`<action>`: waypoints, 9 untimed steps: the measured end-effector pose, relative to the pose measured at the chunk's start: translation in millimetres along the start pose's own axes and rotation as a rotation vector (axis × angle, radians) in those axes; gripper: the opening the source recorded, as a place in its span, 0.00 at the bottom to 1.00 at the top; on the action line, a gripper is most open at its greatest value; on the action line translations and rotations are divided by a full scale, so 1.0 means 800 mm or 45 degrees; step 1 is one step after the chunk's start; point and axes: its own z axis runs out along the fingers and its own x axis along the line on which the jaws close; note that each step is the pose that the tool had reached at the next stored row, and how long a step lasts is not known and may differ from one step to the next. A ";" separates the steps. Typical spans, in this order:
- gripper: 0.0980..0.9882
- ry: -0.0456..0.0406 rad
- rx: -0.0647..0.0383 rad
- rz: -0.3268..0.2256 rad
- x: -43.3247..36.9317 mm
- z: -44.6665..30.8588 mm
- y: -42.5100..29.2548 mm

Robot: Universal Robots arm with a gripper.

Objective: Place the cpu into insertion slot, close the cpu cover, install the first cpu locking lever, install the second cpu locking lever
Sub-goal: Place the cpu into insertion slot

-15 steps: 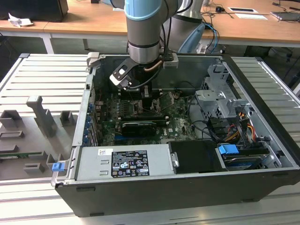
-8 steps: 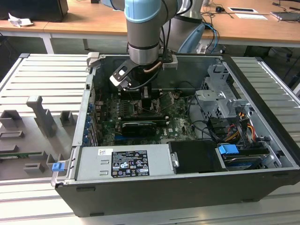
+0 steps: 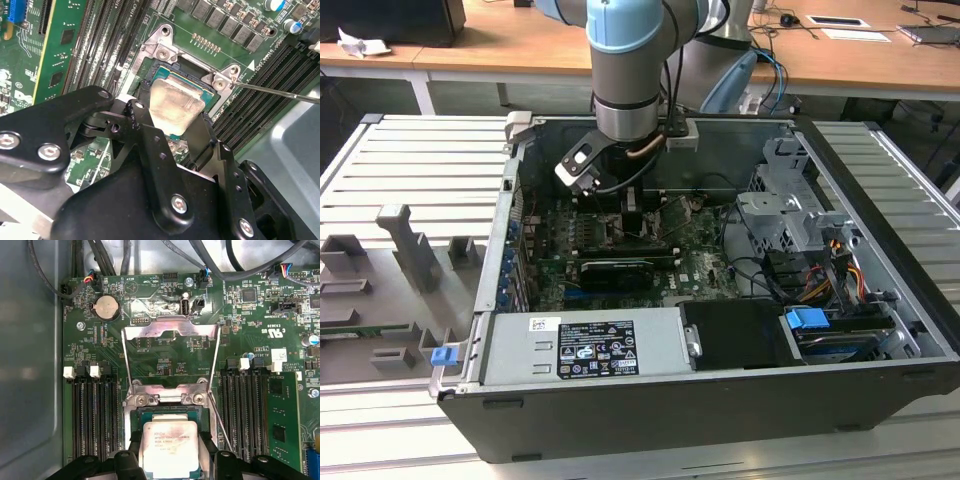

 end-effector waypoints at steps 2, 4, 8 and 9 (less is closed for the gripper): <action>0.48 0.000 0.000 0.000 0.000 0.0000 0.0000; 0.48 -0.005 0.000 0.000 0.000 0.0005 0.0001; 0.57 -0.005 0.000 0.000 0.000 0.0009 0.0001; 0.57 -0.005 0.000 0.000 0.000 -0.0004 0.0002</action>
